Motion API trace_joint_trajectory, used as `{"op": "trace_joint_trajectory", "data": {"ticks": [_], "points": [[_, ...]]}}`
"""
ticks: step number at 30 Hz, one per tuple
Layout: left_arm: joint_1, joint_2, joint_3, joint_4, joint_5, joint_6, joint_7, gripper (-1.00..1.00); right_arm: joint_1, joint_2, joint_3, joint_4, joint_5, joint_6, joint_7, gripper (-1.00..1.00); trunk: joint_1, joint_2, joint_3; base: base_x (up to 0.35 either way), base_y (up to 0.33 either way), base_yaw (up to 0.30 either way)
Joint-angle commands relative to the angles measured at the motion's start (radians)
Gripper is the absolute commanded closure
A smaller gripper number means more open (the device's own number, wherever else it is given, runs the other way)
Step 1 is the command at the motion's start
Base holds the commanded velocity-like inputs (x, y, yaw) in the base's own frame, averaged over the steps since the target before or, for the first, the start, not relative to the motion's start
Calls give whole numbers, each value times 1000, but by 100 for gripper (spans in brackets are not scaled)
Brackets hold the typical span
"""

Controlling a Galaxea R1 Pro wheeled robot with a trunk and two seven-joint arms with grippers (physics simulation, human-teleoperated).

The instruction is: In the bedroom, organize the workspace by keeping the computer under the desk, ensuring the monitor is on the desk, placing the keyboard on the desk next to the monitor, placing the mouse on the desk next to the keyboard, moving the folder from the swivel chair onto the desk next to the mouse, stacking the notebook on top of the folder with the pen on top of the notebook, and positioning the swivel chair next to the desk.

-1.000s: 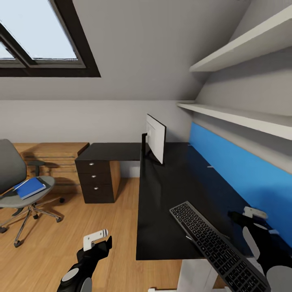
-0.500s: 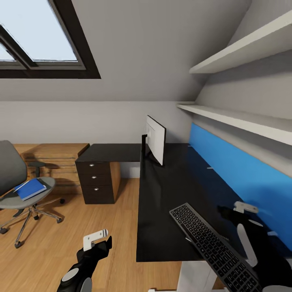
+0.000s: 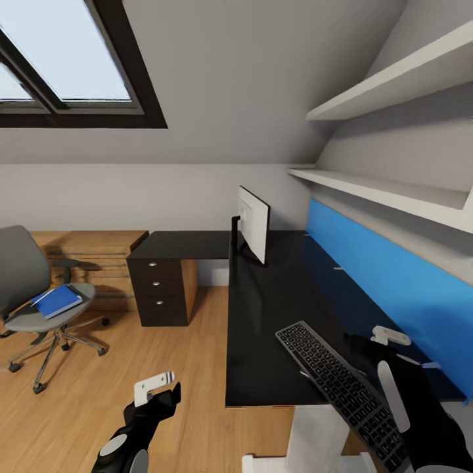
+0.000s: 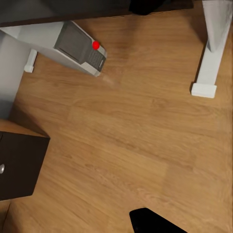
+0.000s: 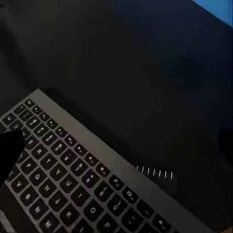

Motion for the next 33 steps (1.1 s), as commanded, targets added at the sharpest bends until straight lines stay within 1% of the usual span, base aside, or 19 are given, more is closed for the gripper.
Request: {"op": "trace_joint_trajectory", "data": {"ticks": [1,5,14,23,33], "points": [[0,0,-1,-1,11,3,9,-100,-1,0,1,-1,-11,4,-8,-100,-1,-1,-1,-324,120,0],[0,0,7,-1,11,3,9,-100,0,0,0,-1,-11,4,-7,-100,-1,-1,1,-323,144,-90],[0,0,12,-1,11,3,9,-100,0,0,0,-1,-11,4,-7,-100,-1,-1,6,-322,138,-185],[0,0,13,-2,11,2,9,-100,0,0,0,-2,-12,4,-8,-100,-1,-1,6,-320,118,-32],[0,1,13,-3,11,3,9,-100,0,-1,-1,-2,-12,4,-7,-100,-1,-1,6,-198,-30,-1]]}}
